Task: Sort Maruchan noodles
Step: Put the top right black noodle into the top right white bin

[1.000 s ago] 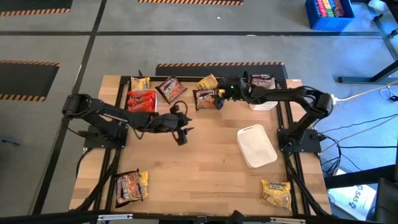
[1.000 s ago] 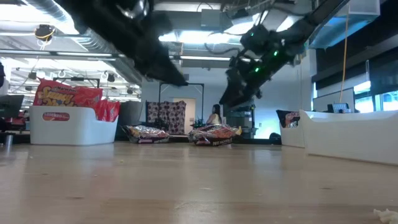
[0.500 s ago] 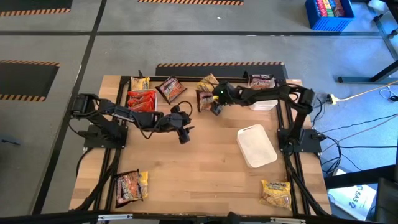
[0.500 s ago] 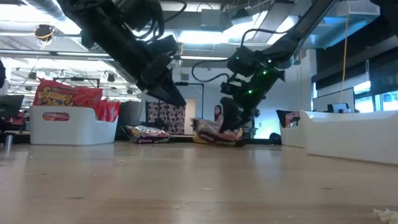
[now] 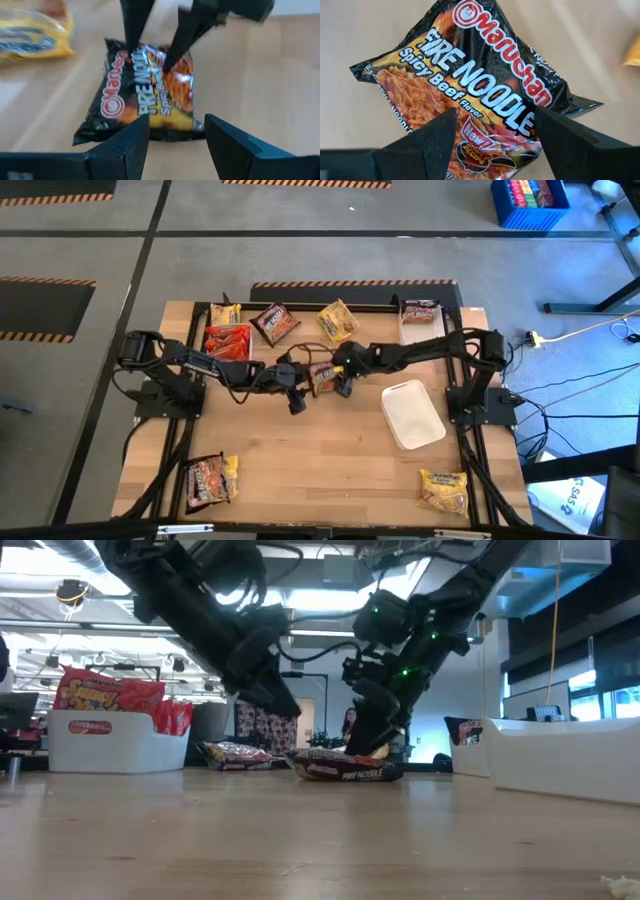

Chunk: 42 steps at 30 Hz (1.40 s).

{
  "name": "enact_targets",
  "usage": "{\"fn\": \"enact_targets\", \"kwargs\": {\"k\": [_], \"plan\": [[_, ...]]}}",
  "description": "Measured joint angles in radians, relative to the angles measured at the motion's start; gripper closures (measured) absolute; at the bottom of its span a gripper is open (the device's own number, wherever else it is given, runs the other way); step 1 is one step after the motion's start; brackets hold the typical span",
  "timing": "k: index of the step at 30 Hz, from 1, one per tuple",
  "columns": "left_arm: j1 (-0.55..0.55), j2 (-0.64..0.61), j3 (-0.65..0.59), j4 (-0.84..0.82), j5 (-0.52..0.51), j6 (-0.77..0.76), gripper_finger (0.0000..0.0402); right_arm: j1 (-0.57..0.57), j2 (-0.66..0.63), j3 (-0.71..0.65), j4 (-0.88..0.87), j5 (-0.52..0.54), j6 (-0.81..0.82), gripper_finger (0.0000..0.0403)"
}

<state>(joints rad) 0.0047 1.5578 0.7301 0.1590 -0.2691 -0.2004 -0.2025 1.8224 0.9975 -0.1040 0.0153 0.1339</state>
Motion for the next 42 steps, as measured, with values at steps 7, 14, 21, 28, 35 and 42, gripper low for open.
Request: {"fn": "enact_targets", "kwargs": {"k": [7, 14, 21, 28, 35, 42], "plan": [[-0.039, 0.144, 0.0, 0.131, -0.005, -0.008, 0.0218, 0.044, -0.067, 0.055, -0.137, 0.063, -0.032, 0.0143], [-0.038, 0.206, 0.0, 0.136, -0.053, -0.008, 0.0218, 0.018, -0.068, 0.054, -0.283, 0.228, -0.019, 0.0143], [-0.038, 0.173, 0.0, 0.09, -0.212, -0.054, 0.0218, 0.072, -0.035, 0.054, -0.312, 0.14, 0.017, 0.0143], [-0.038, 0.128, 0.0, 0.03, -0.293, -0.056, 0.0218, 0.169, -0.03, 0.055, -0.259, -0.004, 0.007, 0.0143], [-0.081, 0.079, 0.001, 0.044, -0.234, -0.056, 0.0218, 0.195, -0.096, 0.088, -0.25, 0.029, -0.012, 0.0143], [-0.147, 0.09, 0.001, 0.069, -0.156, -0.027, 0.0218, 0.065, -0.155, 0.123, -0.219, -0.015, -0.026, 0.0143]]}}
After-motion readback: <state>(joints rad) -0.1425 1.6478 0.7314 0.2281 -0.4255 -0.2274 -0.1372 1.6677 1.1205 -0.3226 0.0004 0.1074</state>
